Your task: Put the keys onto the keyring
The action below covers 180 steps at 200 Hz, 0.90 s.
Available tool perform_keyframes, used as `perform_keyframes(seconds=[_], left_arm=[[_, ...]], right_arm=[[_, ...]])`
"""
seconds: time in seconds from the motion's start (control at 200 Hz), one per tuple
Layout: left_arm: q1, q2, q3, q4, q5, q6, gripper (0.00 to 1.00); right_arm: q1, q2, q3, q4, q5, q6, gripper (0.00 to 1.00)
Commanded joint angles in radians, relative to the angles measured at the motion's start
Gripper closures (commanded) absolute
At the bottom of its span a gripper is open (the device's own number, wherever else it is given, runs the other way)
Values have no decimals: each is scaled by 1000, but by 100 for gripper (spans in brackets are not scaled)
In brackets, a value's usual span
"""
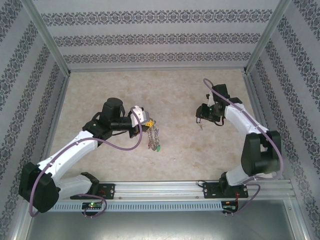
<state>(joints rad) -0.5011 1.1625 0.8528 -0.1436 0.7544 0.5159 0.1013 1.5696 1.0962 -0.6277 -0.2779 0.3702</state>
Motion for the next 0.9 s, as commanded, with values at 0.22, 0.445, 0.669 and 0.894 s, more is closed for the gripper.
perform_keyframes(seconds=[0.22, 0.445, 0.669, 0.894], left_arm=[[-29, 0, 25, -6, 21, -5, 100], [-31, -5, 17, -11, 13, -2, 100], [-31, -6, 17, -20, 13, 6, 100], [-31, -15, 8, -22, 19, 3, 100]], right_arm=[[1, 219, 136, -62, 24, 108, 61], [57, 284, 166, -99, 108, 145, 62], [84, 317, 162, -103, 186, 185, 67], [93, 339, 168, -98, 213, 200, 68]])
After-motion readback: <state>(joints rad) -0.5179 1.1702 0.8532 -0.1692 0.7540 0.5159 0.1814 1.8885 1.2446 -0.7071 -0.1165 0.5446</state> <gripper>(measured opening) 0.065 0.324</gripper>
